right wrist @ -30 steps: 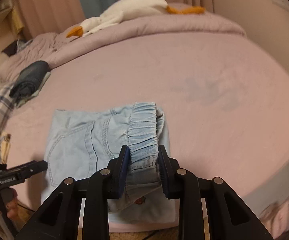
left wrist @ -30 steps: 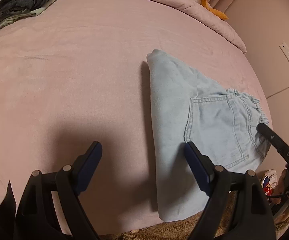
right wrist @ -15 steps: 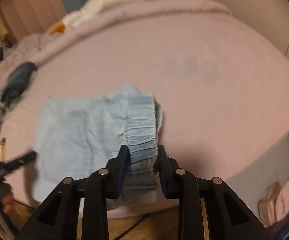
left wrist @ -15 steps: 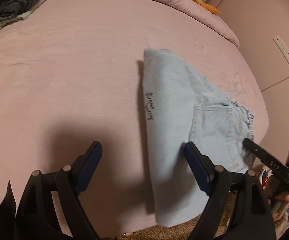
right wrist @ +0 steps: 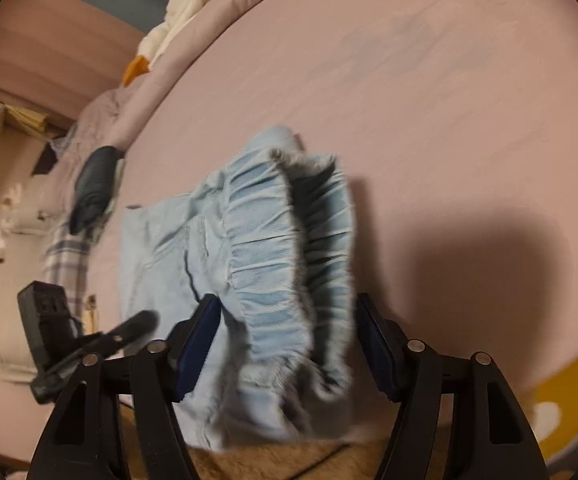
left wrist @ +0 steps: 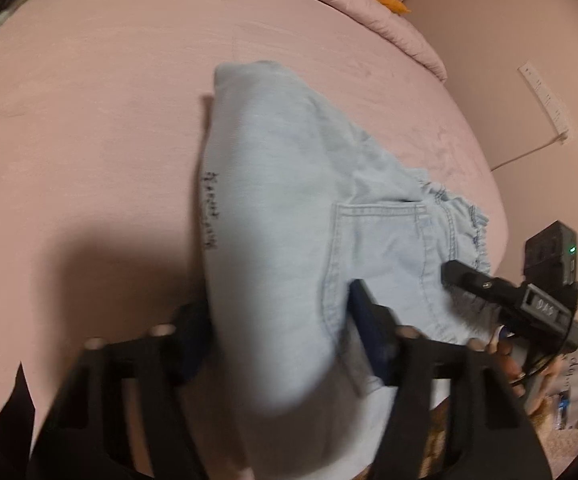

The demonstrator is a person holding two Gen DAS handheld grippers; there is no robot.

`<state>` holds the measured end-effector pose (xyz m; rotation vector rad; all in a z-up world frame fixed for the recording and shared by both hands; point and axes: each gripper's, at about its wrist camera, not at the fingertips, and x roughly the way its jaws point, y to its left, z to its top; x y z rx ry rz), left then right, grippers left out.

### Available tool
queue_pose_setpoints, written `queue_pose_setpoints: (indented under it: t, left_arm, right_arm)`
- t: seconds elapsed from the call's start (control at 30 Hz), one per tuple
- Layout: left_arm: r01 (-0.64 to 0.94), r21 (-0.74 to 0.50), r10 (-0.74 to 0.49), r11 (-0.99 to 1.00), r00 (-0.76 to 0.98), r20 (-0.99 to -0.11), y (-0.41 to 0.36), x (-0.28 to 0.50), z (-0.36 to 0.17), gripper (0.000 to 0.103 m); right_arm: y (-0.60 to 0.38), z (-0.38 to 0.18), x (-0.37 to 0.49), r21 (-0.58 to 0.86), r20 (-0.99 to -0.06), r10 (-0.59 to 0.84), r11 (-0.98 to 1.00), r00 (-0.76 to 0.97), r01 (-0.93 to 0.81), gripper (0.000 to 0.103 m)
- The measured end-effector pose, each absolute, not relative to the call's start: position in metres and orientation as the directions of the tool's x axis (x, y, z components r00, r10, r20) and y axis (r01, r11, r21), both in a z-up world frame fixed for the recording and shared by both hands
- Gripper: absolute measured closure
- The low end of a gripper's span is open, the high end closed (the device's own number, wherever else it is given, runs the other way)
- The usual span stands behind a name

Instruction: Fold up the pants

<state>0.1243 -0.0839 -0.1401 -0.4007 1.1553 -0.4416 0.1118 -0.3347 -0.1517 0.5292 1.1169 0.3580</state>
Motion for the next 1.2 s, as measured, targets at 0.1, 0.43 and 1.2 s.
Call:
queue_pose_setpoints:
  t: [0.1, 0.43, 1.2]
  left_arm:
    - [0.095, -0.541, -0.538, 0.835, 0.345, -0.769, -0.082, 0.12, -0.14, 0.075]
    - [0.131, -0.443, -0.448, 0.887, 0.477, -0.756, -0.058, 0.075, -0.073, 0.082]
    - [-0.035, -0.254, -0.174, 0.967, 0.637, -0.751, 0.028, 0.097, -0.052, 0.082]
  right_arm:
    - [-0.314, -0.149, 0.112, 0.533, -0.77, 0.493, 0.846, 0.406, -0.017, 0.046]
    - [-0.254, -0.095, 0.1, 0.426, -0.762, 0.453, 0.889, 0.462, -0.17, 0.07]
    - [-0.139, -0.058, 0.145, 0.179, -0.756, 0.386, 0.899, 0.528, -0.4, 0.07]
